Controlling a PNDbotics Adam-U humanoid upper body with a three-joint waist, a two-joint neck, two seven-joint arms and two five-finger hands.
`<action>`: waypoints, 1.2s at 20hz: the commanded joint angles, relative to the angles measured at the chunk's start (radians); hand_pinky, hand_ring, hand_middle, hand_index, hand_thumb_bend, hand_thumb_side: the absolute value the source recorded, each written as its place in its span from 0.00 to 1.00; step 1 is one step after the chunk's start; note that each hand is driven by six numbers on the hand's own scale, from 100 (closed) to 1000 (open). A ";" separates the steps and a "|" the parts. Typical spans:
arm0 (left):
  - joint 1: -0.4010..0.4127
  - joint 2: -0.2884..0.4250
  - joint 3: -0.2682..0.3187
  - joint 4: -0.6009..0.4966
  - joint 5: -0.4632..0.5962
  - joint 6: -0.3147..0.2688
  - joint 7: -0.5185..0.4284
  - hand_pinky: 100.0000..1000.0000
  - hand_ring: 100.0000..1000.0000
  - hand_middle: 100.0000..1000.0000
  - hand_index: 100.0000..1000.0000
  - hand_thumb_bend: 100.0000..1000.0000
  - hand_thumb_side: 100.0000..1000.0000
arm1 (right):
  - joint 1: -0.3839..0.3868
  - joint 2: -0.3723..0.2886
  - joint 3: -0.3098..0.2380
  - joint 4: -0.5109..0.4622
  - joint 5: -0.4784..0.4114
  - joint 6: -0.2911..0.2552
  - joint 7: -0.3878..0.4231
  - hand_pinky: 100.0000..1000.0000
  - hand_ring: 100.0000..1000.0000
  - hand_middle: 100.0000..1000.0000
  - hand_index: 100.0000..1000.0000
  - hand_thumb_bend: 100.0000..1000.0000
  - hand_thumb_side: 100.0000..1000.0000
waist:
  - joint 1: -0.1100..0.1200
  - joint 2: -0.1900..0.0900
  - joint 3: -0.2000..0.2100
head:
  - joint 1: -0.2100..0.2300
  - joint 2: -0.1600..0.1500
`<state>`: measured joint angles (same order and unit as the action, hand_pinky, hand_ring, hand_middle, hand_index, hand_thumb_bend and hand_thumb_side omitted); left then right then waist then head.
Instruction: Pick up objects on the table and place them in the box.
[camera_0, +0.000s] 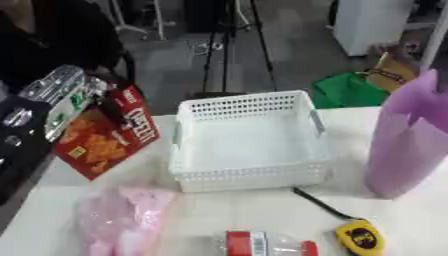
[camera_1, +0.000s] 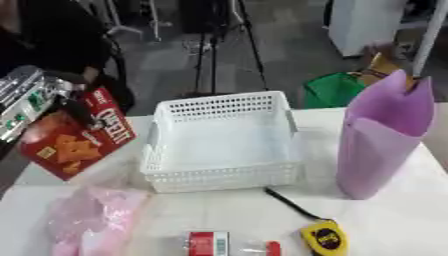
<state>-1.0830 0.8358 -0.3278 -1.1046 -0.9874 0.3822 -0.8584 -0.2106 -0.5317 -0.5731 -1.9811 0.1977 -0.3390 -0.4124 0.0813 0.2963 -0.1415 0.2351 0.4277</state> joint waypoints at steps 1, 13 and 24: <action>-0.030 0.045 0.032 -0.035 -0.018 0.054 -0.049 0.62 0.59 0.39 0.51 0.19 0.36 | -0.002 -0.024 -0.011 -0.019 -0.002 0.003 -0.006 0.72 0.73 0.68 0.67 0.00 0.77 | -0.005 -0.028 0.003 | -0.001 0.007; -0.044 0.060 0.101 -0.167 -0.052 0.074 -0.049 0.61 0.57 0.39 0.50 0.13 0.32 | 0.002 -0.025 -0.011 -0.019 0.000 0.013 -0.012 0.72 0.73 0.68 0.66 0.00 0.77 | -0.006 -0.041 0.017 | -0.016 0.019; -0.062 0.062 0.153 -0.349 -0.074 0.097 -0.049 0.57 0.53 0.34 0.46 0.04 0.30 | 0.006 -0.027 -0.004 -0.019 0.005 0.022 -0.022 0.72 0.73 0.68 0.66 0.00 0.77 | -0.013 -0.066 0.039 | -0.043 0.042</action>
<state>-1.1185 0.8557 -0.1960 -1.4224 -1.0632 0.4027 -0.8378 -0.2018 -0.5317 -0.5726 -1.9811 0.1991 -0.3186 -0.4298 0.0736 0.2496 -0.1026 0.1953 0.4617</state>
